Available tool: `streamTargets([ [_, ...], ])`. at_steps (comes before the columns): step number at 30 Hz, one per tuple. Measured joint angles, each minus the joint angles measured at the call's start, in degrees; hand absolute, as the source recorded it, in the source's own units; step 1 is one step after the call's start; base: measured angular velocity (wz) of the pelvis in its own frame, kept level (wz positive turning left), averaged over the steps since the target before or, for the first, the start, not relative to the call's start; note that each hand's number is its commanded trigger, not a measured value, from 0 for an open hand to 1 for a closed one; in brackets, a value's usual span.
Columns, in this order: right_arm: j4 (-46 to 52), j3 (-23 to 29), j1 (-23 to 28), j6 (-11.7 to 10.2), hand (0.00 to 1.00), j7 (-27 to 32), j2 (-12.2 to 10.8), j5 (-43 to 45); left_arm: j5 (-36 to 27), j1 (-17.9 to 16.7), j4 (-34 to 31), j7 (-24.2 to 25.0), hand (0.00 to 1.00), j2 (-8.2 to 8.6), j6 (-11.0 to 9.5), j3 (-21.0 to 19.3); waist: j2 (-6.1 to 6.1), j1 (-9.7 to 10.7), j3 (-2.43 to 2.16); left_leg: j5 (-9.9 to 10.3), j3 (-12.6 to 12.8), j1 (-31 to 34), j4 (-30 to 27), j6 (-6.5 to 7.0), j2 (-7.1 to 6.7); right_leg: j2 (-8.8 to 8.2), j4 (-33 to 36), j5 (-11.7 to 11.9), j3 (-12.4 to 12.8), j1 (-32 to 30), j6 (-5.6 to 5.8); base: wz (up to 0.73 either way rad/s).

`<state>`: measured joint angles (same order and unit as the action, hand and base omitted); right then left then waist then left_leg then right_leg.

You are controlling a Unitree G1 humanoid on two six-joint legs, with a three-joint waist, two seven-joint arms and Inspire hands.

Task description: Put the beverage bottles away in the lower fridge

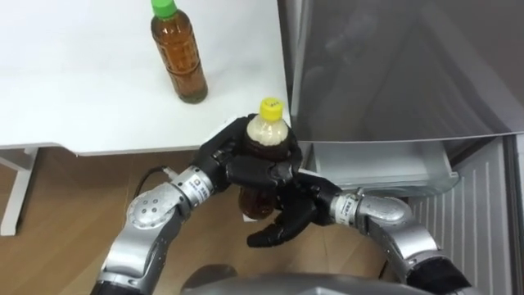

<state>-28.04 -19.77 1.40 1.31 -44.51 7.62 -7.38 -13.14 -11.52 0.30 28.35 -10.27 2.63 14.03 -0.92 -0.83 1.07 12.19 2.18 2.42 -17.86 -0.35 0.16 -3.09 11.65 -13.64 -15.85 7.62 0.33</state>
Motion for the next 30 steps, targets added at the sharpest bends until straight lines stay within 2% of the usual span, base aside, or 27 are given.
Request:
streamTargets([
  [3, 0.1, -0.4, 0.0, 0.4, 0.0, -0.4, 0.0, 0.0, 0.0, 0.0, 0.0, 0.4, 1.0, -0.52, 0.0, 0.6, -0.27, -0.3, 0.06, 0.0, 0.1, 0.3, 0.0, 0.02, 0.03, 0.0, 0.1, 0.0, 0.0, -0.4, 0.0, -0.02],
  [9, 0.6, -1.7, 0.0, 1.4, 0.0, -1.0, 0.5, -1.7, 0.0, 0.1, 0.0, 2.3, 1.0, -1.99, 0.0, 1.9, -0.79, -0.7, -0.09, 0.0, 0.1, 1.1, 0.0, 0.04, 0.02, 0.02, 0.2, 0.0, 0.1, -1.2, 0.0, 0.0],
  [12, 1.2, -1.6, 0.0, 2.4, 0.0, -1.3, 0.6, -3.6, -0.2, 0.1, 0.0, 2.6, 1.0, -1.98, 0.0, 1.8, -0.87, -1.0, -0.1, 0.0, 0.0, 1.2, -0.2, 0.04, 0.03, 0.02, 0.2, 0.0, 0.2, -1.2, 0.0, 0.0],
  [21, 1.2, -1.9, 0.4, 2.6, 0.0, -1.0, 0.7, -7.3, -0.3, 0.7, 0.0, 2.7, 1.0, -1.96, 0.0, 1.9, -0.82, -1.3, -0.09, 0.0, -0.1, 1.1, -0.9, 0.04, 0.13, 0.11, 0.1, 0.0, 0.1, -0.8, -0.01, 0.0],
  [27, 1.1, -1.9, 1.3, 3.8, 0.0, -0.5, 0.8, -11.2, -0.4, 0.7, -0.1, 3.5, 1.0, -1.97, 0.0, 1.7, -0.54, -1.5, -0.18, 0.1, -0.5, 1.3, -1.0, 0.08, 0.16, 0.23, 0.4, 0.0, 0.0, -0.7, -0.01, 0.02],
  [28, 0.6, -2.0, 1.3, 3.9, 0.17, -0.5, 0.8, -12.7, -0.4, 0.7, -0.1, 3.7, 1.0, -1.97, 0.0, 1.7, -0.37, -1.7, -0.19, 0.1, -0.5, 1.3, -1.0, 0.09, 0.13, 0.21, 0.5, 0.0, 0.0, -0.7, 0.0, 0.0],
  [29, 0.2, -2.0, 1.4, 3.9, 0.74, -0.5, 0.8, -13.5, -0.3, 0.7, -0.1, 3.7, 1.0, -1.97, 0.0, 1.8, -0.27, -1.8, -0.17, 0.1, -0.5, 1.3, -1.0, 0.1, 0.12, 0.19, 0.5, 0.0, 0.0, -0.7, 0.0, 0.0],
  [30, -0.1, -2.1, 1.5, 4.2, 1.0, -0.3, 0.8, -15.1, -0.3, 0.7, -0.1, 3.7, 1.0, -1.97, 0.0, 1.8, -0.09, -2.0, -0.13, 0.1, -0.5, 1.4, -1.0, 0.11, 0.11, 0.16, 0.6, 0.0, -0.1, -0.7, 0.0, 0.0],
])
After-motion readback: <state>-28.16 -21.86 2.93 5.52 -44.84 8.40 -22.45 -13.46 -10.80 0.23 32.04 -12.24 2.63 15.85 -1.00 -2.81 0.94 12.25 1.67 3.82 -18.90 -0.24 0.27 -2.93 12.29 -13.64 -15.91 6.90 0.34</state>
